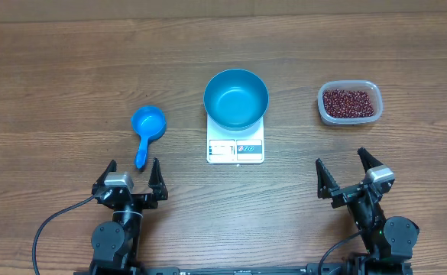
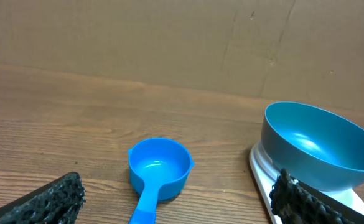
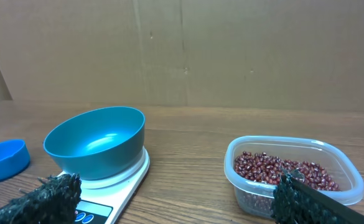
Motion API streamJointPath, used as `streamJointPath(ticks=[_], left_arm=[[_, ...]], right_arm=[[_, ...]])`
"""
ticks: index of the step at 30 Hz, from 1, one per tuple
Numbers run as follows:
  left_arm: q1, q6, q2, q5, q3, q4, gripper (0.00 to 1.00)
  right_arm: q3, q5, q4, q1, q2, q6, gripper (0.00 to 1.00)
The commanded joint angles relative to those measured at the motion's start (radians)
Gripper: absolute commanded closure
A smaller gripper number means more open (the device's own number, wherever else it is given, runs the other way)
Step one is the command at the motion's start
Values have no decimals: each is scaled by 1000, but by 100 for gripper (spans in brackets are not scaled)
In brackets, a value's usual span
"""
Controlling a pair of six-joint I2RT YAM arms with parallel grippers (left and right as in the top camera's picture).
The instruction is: Scoop item into bowl and weigh 150g on scale
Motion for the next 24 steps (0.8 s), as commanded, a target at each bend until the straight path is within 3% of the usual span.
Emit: streamJointPath(ticks=[1, 5, 11, 17, 24], left_arm=[[6, 24, -10, -6, -3, -2, 0], [6, 22, -10, -38, -3, 26, 0], [6, 21, -10, 57, 102, -24, 1], [6, -57, 77, 58, 451, -404, 0], [6, -166, 445, 162, 938, -842, 0]], right_arm=[[-10, 2, 8, 5, -8, -1, 0], [-10, 2, 8, 5, -8, -1, 0], [-10, 2, 8, 5, -8, -1, 0], [-10, 2, 8, 5, -8, -1, 0], [-10, 2, 8, 5, -8, -1, 0]])
